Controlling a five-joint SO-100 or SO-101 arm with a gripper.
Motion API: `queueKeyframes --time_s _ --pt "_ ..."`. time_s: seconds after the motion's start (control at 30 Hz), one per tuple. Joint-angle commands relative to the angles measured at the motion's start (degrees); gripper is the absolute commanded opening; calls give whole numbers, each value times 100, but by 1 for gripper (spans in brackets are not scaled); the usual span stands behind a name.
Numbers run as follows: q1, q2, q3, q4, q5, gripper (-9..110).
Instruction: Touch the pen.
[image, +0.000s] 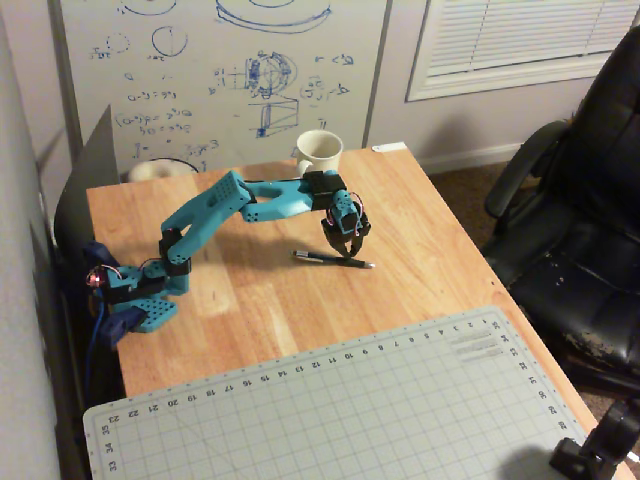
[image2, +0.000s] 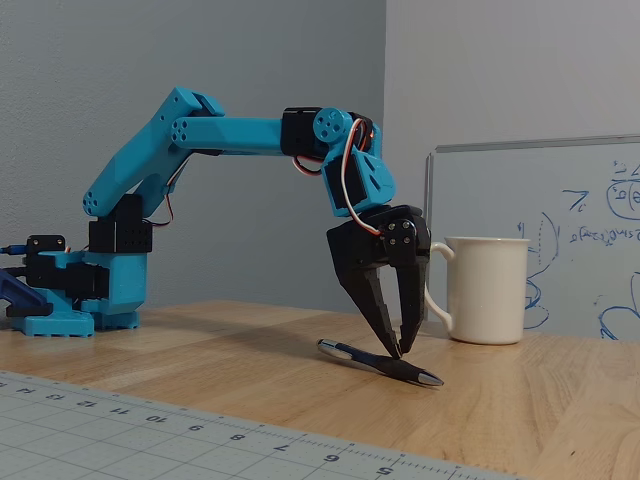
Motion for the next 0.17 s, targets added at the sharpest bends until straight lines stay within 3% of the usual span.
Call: queueKeyframes --time_s 0.0,0.13 --pt "-9 193 -422 -88 -44 1" --pt "26 193 -422 -88 -44 1"
